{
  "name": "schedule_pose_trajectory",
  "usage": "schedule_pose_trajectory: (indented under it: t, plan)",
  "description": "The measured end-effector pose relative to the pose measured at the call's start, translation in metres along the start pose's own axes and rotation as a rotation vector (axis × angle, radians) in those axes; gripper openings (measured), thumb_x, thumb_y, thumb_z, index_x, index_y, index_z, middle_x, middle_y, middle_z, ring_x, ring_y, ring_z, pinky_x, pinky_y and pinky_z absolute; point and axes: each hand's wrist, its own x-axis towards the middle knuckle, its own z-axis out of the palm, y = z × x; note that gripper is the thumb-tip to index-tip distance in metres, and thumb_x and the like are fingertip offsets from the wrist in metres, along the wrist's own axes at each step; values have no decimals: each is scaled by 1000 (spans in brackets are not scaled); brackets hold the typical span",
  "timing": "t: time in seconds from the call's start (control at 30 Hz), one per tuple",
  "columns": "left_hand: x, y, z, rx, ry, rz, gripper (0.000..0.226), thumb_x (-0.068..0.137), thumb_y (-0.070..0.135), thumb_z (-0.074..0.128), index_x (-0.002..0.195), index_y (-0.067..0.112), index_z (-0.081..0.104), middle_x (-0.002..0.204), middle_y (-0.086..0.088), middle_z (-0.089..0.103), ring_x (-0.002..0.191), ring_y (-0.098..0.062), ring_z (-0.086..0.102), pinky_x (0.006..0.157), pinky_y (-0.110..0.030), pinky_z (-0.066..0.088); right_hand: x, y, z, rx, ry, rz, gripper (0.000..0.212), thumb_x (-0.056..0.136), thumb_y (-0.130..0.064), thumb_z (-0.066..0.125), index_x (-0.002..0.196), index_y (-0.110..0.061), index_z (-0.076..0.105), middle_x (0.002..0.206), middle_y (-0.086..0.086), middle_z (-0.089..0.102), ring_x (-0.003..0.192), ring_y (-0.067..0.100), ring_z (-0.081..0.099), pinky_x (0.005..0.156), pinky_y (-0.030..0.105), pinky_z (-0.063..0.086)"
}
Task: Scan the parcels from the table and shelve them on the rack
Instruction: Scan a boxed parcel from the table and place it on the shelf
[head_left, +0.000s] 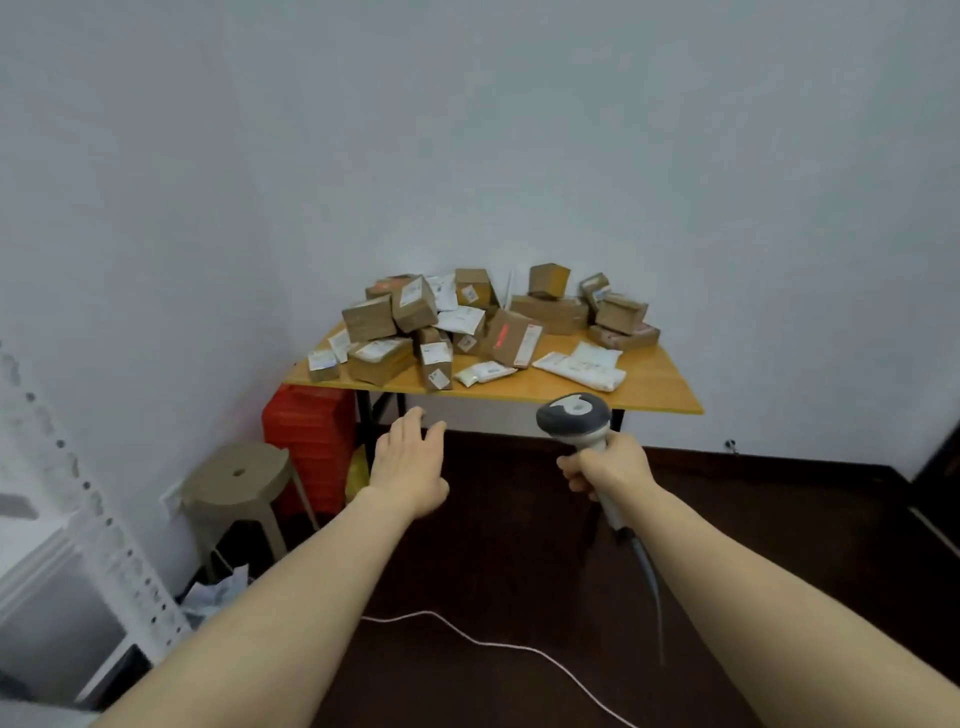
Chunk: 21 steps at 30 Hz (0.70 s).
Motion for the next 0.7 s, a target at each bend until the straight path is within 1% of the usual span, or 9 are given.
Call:
schedule_pose_trajectory:
  t: [0.17,0.37,0.5,0.57,0.7]
  plan:
    - [104,13,12,-61,-33,-8,81,85,29,65,150,17,19,154,-16,11,142,-33,16,112,-43,26,78,-1,-12,15,74,63,10,76,-9,74,73,-10,65,55,-2,66,48,11,62,45,25,42]
    - [199,40,51,-67,-106,34,85,83,33,67,150,18,19,154,-15,12,142,-32,18,112,-43,27,164,11,-22,88,104,147,11,76,-6,75,78,-9,64,58,2,67,46,13,61,48,29,43]
    - [265,58,68,-76,-126,5,84,81,36,69,148,16,23,153,-15,14,140,-32,21,110,-43,30,238,10,-24,162,82,157,12,76,-4,74,81,-8,64,60,4,67,50,16,61,51,30,42]
    - [300,66,73,-97,-123,-19,87,80,38,70,148,16,22,153,-14,16,140,-31,23,109,-43,32,277,7,-25,188,60,149,12,77,-5,73,85,-7,64,62,4,67,49,14,60,50,28,43]
    - [366,86,80,-140,-146,-86,91,79,40,70,150,15,19,151,-14,19,138,-32,26,110,-41,32,355,1,-34,177,-28,157,8,80,-7,71,84,-8,64,68,5,68,53,13,61,52,27,45]
